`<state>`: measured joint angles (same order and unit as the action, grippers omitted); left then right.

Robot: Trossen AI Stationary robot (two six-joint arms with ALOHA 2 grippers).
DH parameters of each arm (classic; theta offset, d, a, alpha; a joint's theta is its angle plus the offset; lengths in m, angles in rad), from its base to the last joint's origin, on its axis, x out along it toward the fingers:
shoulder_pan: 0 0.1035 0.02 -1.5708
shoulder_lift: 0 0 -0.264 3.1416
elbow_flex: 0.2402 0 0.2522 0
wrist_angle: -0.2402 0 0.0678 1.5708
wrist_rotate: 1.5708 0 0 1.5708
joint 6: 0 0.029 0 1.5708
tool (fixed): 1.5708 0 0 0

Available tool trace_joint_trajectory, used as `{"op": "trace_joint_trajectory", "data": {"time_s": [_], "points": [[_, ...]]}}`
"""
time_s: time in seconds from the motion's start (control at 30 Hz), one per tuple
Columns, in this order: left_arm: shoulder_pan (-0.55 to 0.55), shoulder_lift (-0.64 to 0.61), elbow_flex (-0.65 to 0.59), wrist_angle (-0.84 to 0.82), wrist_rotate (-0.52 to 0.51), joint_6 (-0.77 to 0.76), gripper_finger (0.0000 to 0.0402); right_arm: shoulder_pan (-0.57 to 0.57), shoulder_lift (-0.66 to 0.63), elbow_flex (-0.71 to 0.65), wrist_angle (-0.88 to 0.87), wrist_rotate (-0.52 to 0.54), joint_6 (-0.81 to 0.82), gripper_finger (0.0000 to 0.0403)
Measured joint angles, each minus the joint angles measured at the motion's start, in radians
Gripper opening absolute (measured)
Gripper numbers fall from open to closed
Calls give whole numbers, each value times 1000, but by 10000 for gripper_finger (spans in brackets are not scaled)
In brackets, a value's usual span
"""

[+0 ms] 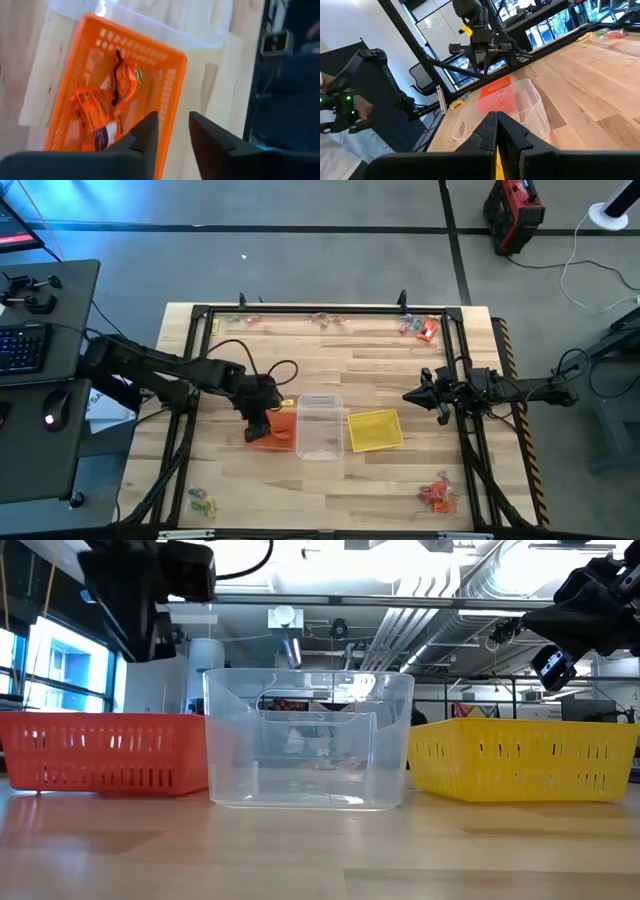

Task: Sort candy by brand, put in halloween buckets
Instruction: Put the orange chocolate bar into the orange bin

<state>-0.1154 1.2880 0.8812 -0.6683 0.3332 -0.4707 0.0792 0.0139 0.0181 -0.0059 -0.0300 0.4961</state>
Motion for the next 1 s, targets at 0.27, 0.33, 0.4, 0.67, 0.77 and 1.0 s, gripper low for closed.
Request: {"op": "trace_joint_trajectory", "data": {"time_s": [0.27, 0.33, 0.4, 0.67, 0.77, 1.0], "points": [[211, -180, 77, -69, -143, 230, 153, 0, 0, 0, 0, 0, 0, 0], [303, -211, 69, -4, -151, 266, 154, 0, 0, 0, 0, 0, 0, 0], [403, -222, 52, 70, -129, 278, 154, 0, 0, 0, 0, 0, 0, 0], [729, -167, 32, 511, 187, 94, 154, -1, 0, 0, 48, 223, 3, 0], [762, -163, 32, 529, 180, 98, 154, -1, 6, 0, 212, 482, 236, 0], [771, -162, 32, 501, 52, 78, 154, -4, 8, 1, 394, 1004, 419, 0]]}}
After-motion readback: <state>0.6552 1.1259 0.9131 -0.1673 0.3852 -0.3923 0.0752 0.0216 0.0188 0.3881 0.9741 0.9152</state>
